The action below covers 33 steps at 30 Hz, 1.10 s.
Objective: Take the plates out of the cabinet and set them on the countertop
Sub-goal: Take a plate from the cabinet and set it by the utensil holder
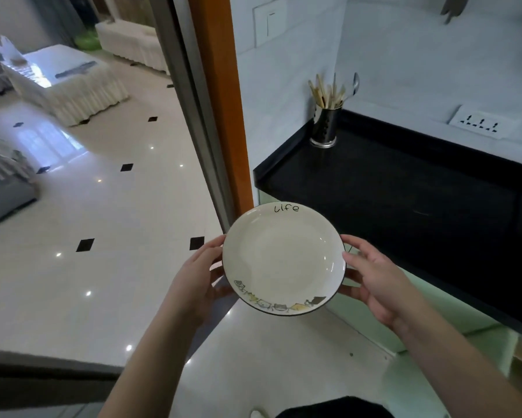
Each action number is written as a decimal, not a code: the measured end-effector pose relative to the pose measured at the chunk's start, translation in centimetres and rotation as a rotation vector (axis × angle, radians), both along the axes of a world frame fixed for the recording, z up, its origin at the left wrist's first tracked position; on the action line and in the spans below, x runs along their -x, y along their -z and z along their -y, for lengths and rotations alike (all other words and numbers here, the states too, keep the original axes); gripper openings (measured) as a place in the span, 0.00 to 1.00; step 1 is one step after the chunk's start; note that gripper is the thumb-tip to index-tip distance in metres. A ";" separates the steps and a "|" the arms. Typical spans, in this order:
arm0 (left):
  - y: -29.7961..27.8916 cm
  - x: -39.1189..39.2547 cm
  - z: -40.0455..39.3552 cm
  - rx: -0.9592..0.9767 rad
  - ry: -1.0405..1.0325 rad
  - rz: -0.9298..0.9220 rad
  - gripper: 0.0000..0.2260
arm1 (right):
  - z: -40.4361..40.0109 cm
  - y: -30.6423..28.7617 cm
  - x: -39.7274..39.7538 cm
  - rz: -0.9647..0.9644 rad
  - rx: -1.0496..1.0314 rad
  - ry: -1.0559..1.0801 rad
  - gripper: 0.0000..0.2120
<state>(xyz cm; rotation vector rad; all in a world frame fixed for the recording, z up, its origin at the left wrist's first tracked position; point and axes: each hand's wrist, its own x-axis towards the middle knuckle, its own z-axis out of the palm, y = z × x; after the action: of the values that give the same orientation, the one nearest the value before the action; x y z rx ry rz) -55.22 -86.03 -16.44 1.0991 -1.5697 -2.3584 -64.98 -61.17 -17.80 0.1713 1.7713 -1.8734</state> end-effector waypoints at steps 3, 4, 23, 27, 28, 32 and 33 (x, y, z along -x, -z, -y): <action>-0.1 3.5 0.6 -0.008 0.064 0.009 0.11 | 0.4 0.1 1.7 -0.018 -0.026 0.035 0.14; -0.1 4.9 0.7 -0.006 0.090 0.010 0.11 | 0.3 0.0 2.5 -0.026 -0.036 0.048 0.13; 2.8 34.9 -1.2 0.198 0.464 0.206 0.07 | -2.7 6.4 26.3 0.185 0.033 0.266 0.15; 4.9 38.9 -1.1 0.113 0.368 0.286 0.07 | -1.9 8.2 29.4 0.223 0.033 0.274 0.17; 5.7 39.9 -0.9 0.106 0.361 0.307 0.08 | -1.7 8.7 30.0 0.236 0.026 0.278 0.18; 9.1 43.3 0.3 0.022 0.334 0.370 0.10 | -0.9 10.6 32.6 0.296 0.033 0.277 0.23; 9.9 44.0 0.6 -0.004 0.330 0.380 0.11 | -0.7 11.1 33.3 0.309 0.043 0.280 0.23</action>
<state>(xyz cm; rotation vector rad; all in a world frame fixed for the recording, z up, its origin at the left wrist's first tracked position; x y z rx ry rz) -99.25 -86.62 -26.35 1.4596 -2.0104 -2.4543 -98.29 -60.50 -28.91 0.6852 1.5564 -1.9470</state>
